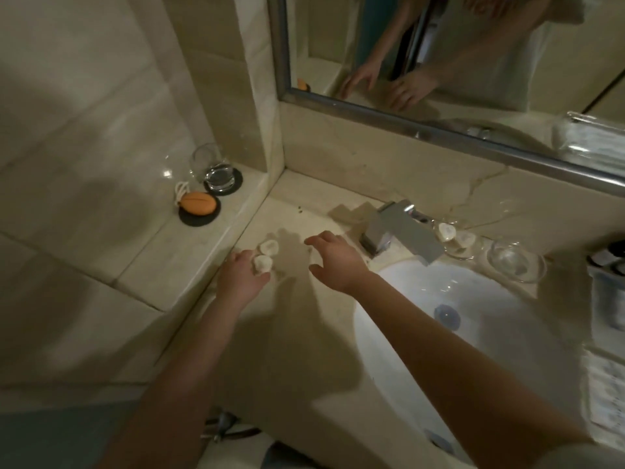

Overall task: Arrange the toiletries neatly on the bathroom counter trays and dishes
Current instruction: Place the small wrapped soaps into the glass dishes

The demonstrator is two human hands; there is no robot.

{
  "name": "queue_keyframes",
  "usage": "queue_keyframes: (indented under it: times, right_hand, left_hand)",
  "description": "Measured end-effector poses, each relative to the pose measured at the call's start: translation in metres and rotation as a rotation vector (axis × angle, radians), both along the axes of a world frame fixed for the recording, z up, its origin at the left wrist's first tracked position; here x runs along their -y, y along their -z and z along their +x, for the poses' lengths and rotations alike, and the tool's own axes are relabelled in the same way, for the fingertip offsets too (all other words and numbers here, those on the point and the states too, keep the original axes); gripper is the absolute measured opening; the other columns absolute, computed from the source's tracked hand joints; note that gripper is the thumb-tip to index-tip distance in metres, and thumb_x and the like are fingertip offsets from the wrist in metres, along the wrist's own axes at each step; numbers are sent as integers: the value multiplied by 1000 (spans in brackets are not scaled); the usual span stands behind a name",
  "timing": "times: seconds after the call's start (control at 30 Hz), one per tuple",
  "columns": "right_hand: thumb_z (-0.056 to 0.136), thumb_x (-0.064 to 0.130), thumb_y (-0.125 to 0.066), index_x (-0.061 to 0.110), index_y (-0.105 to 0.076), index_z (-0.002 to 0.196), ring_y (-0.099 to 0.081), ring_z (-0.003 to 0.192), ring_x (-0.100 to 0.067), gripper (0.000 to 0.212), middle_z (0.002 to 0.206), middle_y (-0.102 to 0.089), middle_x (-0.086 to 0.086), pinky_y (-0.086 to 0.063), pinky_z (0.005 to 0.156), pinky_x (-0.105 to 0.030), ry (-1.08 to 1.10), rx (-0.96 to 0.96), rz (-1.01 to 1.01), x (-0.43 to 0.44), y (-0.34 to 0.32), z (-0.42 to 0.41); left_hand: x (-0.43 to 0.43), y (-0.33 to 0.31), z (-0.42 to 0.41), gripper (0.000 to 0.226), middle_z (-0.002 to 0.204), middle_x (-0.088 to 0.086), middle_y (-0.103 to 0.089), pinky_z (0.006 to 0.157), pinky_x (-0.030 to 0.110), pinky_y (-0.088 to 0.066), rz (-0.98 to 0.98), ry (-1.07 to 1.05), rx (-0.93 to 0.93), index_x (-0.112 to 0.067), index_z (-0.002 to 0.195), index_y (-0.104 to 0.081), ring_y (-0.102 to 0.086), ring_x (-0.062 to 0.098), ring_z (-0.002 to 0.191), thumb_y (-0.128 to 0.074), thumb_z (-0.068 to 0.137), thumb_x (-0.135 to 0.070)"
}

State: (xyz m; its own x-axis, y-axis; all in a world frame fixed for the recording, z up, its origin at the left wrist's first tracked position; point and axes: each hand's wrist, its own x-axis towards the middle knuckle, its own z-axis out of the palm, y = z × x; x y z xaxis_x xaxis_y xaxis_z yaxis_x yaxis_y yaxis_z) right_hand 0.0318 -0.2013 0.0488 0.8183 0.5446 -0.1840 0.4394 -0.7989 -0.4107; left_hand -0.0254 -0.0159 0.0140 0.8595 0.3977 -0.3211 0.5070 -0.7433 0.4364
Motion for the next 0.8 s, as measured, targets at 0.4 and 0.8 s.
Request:
queue_keyframes:
  times: [0.4,0.8]
  right_hand:
    - [87,24,-56,16,-39,137,-50,116,-31,53,133,-45,-11,-47,93,-40,-35,-78,-127,-62,34,56]
    - [79,27,-70,20,-35,140,-51,108,-30,70,128,-40,-10,-49,86,-38,-207,-47,-254,-113,67,66]
  left_hand:
    - [-8,37,35,30,130,17,-45,86,31,-41,3,-4,-1,-6,123,-47,-50,31,111,-47,93,-7]
    - [-52,16,21,31,104,5,-60,80,31,-54,-316,-264,291,-15,100,-55,-59,18,91,-74,76,-17]
